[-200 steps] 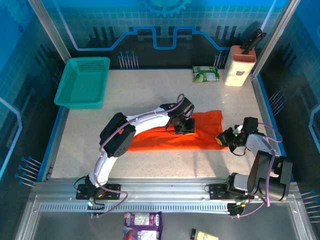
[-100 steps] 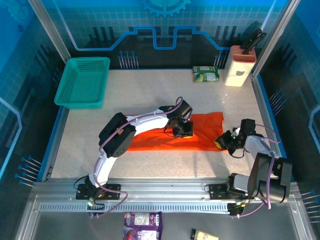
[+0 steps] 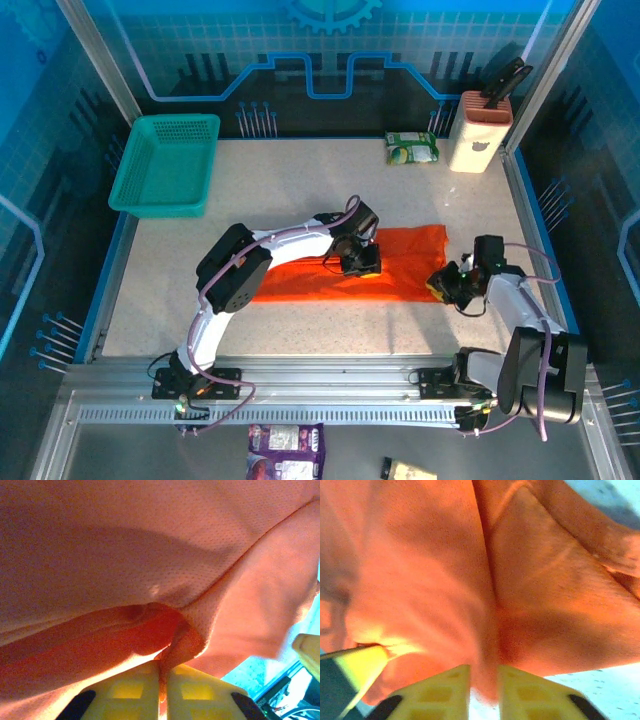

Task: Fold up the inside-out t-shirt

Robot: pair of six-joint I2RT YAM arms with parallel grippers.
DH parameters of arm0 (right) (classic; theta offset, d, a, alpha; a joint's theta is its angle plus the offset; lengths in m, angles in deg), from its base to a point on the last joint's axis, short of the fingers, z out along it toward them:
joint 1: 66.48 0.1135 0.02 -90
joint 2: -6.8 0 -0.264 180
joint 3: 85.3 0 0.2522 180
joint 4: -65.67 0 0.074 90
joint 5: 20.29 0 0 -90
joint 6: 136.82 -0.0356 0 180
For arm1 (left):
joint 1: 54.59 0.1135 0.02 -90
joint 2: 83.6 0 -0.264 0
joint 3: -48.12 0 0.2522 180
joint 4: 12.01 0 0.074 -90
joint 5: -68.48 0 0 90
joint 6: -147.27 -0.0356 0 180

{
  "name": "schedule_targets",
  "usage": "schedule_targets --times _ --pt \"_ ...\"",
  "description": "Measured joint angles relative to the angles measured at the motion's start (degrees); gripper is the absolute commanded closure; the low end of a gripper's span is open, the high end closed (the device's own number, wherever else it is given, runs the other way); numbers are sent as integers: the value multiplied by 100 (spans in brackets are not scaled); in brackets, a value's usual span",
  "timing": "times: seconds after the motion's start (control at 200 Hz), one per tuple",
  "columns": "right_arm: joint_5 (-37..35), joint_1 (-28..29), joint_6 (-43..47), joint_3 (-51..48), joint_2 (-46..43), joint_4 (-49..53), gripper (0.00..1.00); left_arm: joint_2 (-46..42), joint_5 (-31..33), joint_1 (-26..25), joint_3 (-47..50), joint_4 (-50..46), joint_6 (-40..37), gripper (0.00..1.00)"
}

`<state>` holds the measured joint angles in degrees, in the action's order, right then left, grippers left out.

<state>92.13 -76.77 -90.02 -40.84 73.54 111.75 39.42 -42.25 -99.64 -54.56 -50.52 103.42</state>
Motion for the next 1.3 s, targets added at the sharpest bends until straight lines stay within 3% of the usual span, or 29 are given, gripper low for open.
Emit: schedule_targets --times 0.155,0.39,0.61,0.77,1.016,1.166,1.301 --pt "-284 11 -37 46 -146 293 64 -57 -79 0 229 79 0 75" --pt "-348 258 170 726 -435 358 64 -804 0 162 415 -48 -140 76" --pt "697 752 686 1377 977 -341 65 -1311 363 981 693 -262 -603 79" --pt "1110 966 1001 1744 1965 -651 63 -1316 649 1729 1414 -503 -970 81" --pt "496 688 1283 1766 2686 -525 61 -1596 664 2527 2376 -461 -1252 81" --pt "144 553 1349 1746 2708 -339 61 -1685 546 2664 2581 -308 -1314 80" --pt "44 942 1285 2011 2551 -107 62 -1740 525 2662 2621 -249 -1314 79"
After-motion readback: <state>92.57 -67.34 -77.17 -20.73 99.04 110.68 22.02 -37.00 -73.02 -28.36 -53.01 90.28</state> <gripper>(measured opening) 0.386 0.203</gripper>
